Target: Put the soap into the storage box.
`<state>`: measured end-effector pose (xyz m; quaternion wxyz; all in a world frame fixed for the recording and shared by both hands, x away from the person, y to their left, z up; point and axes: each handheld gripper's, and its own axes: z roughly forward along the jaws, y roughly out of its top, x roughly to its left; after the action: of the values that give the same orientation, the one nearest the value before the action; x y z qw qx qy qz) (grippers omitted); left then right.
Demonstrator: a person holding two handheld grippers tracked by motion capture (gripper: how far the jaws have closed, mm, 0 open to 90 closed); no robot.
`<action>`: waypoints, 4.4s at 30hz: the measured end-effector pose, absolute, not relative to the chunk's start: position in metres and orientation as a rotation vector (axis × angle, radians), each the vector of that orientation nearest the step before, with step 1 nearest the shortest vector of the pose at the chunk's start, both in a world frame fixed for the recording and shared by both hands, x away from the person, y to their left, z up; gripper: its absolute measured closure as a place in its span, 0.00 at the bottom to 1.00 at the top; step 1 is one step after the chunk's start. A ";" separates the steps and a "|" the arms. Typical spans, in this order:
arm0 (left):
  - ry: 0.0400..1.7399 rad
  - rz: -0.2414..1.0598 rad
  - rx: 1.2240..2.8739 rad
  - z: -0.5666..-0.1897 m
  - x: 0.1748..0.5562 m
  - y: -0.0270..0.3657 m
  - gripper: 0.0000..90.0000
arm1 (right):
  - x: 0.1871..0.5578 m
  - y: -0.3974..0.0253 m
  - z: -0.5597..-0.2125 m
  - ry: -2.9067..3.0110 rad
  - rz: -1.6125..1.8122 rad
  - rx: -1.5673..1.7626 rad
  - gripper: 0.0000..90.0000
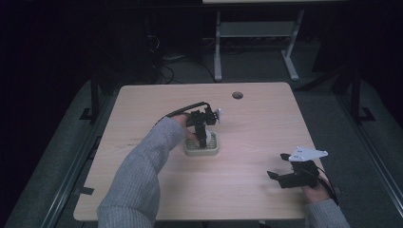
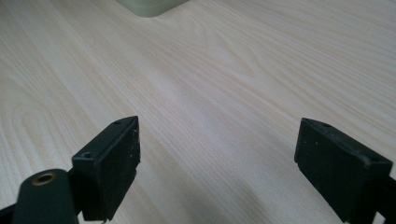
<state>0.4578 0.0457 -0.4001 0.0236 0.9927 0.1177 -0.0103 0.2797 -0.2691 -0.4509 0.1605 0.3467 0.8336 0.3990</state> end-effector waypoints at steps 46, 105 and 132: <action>0.374 -0.046 3.090 -0.410 0.460 0.047 0.25 | 0.280 -0.268 -0.450 2.381 1.145 0.982 0.15; 0.400 0.006 3.011 -0.373 0.440 0.067 0.23 | 0.281 -0.267 -0.451 2.390 1.123 0.994 0.15; 0.407 0.016 2.984 -0.368 0.417 0.085 0.23 | 0.282 -0.267 -0.451 2.396 1.108 0.994 0.15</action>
<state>0.4165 0.0852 -0.3676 0.0649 0.9887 0.1347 0.0053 0.2817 -0.2672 -0.4512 0.1597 0.3480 0.8384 0.3878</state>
